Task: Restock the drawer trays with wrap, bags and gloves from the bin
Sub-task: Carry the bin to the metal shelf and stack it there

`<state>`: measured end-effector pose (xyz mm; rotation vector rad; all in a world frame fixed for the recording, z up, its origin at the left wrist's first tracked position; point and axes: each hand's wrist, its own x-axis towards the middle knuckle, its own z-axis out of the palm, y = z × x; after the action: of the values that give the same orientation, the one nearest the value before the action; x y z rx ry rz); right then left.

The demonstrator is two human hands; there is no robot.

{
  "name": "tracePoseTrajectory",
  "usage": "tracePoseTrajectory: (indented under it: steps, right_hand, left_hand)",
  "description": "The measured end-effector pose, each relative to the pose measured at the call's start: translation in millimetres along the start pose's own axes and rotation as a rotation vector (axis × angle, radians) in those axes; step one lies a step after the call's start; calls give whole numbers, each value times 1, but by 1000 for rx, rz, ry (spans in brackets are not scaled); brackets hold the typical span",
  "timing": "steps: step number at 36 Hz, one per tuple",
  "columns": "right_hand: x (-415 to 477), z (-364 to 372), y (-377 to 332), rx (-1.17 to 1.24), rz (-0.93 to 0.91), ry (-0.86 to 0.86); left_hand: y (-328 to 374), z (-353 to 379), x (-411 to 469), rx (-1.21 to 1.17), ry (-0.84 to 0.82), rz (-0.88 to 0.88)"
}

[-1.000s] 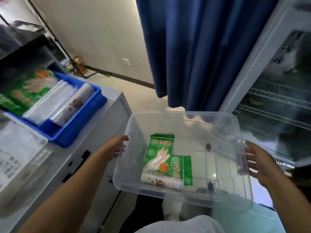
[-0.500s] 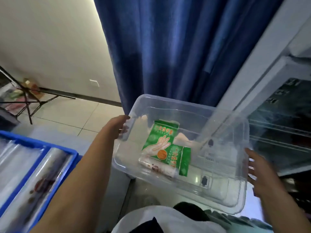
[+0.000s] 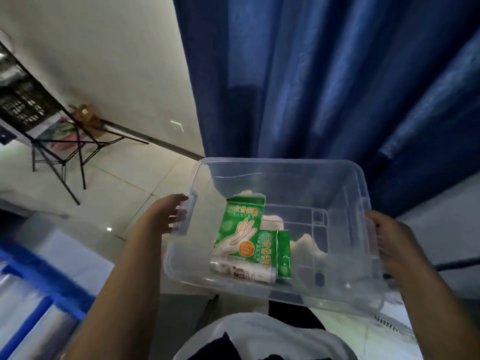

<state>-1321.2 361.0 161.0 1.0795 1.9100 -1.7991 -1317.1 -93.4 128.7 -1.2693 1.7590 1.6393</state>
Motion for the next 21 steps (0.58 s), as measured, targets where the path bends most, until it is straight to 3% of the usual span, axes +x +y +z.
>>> tracePoseTrajectory:
  steps: [13,21]
  right_hand:
    - [104,221,-148,-326,-121,-525]
    - [131,385,-206,-483,-148,-674]
  left_hand:
    - [12,-71,23,-317,416,-164]
    - [18,-125,58,-520,551,-239]
